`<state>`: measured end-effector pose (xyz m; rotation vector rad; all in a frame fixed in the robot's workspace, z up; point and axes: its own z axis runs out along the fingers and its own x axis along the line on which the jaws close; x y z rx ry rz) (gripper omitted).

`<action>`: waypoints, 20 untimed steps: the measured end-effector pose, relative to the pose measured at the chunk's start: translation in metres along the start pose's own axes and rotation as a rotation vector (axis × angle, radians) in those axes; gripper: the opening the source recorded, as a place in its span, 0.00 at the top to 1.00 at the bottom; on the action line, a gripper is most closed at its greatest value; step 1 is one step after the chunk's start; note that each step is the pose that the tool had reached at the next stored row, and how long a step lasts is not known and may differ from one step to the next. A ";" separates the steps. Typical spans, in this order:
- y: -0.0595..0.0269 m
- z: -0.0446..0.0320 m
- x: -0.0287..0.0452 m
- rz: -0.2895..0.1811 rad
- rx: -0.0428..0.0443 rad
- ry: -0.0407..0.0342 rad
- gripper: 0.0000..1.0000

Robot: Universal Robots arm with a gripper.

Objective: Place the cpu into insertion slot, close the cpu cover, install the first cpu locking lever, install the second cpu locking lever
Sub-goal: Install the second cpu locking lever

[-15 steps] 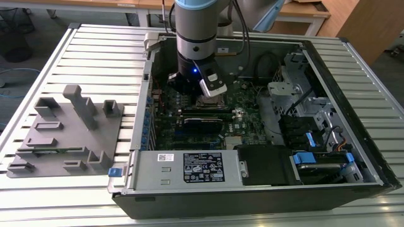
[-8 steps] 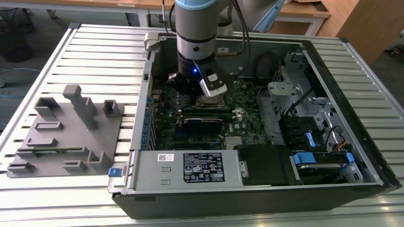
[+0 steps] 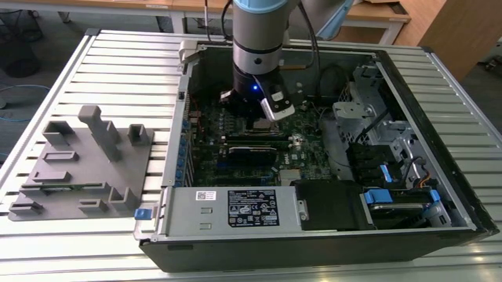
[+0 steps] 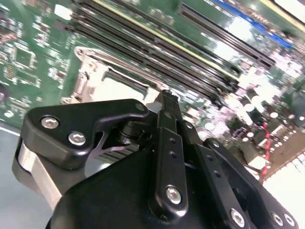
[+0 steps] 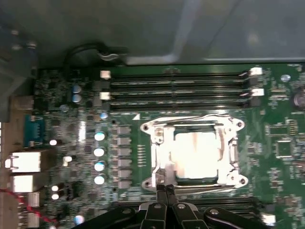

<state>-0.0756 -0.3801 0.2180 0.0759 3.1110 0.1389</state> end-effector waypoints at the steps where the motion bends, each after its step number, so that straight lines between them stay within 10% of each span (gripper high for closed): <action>1: 0.0002 0.0001 -0.0030 0.000 0.0000 0.0001 0.90; 10: 0.0023 0.0009 -0.0283 0.001 0.0002 0.0016 0.90; 20: 0.0177 0.0026 -0.0288 0.001 0.0001 0.0017 0.90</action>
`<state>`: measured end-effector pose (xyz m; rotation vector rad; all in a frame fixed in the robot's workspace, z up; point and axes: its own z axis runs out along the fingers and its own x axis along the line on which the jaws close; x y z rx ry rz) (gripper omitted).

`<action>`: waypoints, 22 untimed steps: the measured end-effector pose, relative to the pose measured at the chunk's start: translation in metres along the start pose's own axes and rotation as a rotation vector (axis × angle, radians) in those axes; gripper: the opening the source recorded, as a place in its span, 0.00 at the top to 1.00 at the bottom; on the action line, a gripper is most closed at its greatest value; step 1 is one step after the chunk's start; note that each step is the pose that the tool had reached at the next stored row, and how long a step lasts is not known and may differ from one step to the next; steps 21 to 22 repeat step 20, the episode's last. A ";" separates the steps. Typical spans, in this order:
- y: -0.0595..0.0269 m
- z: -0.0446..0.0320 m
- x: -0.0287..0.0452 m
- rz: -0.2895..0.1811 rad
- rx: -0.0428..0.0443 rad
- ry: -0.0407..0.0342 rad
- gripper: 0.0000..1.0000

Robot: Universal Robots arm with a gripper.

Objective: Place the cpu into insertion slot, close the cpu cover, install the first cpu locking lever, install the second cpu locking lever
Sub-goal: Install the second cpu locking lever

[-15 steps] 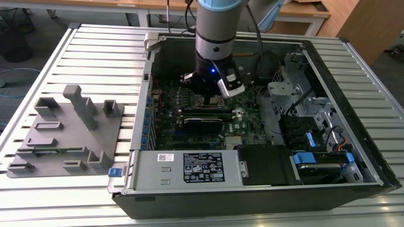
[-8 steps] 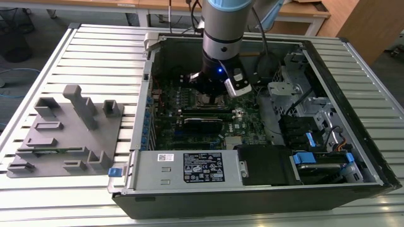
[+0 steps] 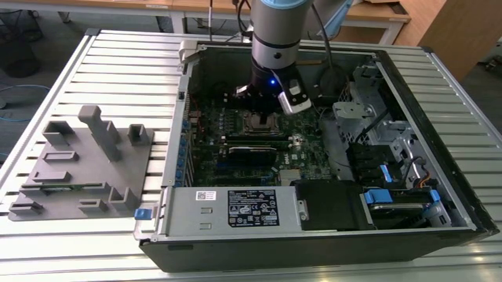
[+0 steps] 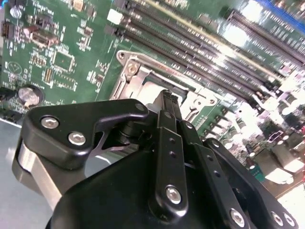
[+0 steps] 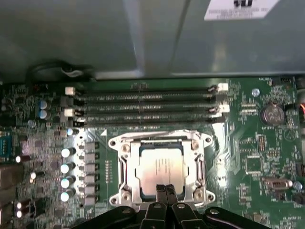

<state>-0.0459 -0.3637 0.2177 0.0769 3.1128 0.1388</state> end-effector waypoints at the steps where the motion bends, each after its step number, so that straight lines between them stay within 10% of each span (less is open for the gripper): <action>1: 0.0017 0.0002 0.0001 0.000 0.0001 0.0000 0.90; 22: 0.0105 0.0011 0.0005 0.000 0.0000 0.0001 0.90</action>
